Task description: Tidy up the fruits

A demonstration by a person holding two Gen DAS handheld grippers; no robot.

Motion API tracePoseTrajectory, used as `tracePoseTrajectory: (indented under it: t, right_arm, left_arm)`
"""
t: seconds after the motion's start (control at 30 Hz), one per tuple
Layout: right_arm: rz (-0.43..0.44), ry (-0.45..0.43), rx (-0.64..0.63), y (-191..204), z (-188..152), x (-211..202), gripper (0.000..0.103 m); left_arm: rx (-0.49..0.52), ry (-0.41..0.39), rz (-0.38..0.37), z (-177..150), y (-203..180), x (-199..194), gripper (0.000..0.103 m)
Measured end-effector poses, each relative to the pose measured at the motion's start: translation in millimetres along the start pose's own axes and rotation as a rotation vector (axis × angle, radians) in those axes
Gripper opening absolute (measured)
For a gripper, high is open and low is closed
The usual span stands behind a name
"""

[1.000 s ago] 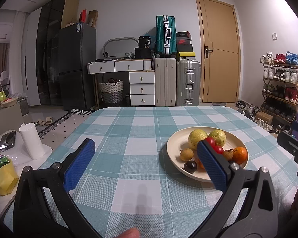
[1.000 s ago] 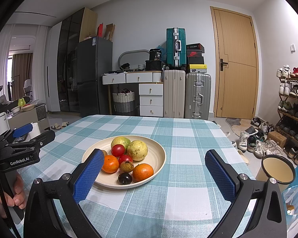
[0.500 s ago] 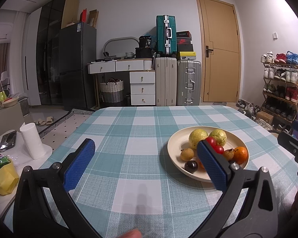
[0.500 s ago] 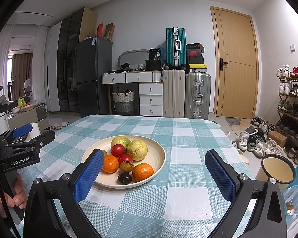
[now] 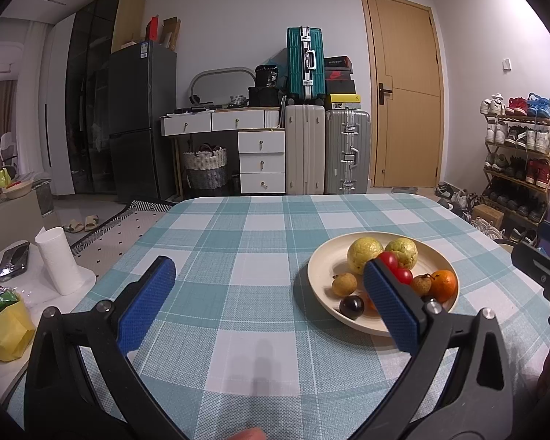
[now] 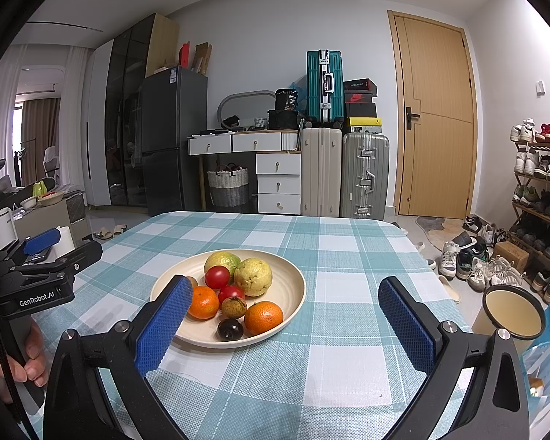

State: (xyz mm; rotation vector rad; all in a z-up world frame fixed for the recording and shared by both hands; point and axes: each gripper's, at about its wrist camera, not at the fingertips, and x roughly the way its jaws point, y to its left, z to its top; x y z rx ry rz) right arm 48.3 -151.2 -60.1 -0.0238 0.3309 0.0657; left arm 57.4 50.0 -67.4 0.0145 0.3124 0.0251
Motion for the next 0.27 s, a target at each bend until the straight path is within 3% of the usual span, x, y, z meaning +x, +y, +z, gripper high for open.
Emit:
tracePoseTrajectory:
  t: [0.27]
  right_arm:
    - [-0.001,0.001,0.001,0.1,0.1,0.2,0.103]
  left_arm:
    - [0.002,-0.001,0.004,0.1,-0.3,0.5,0.102]
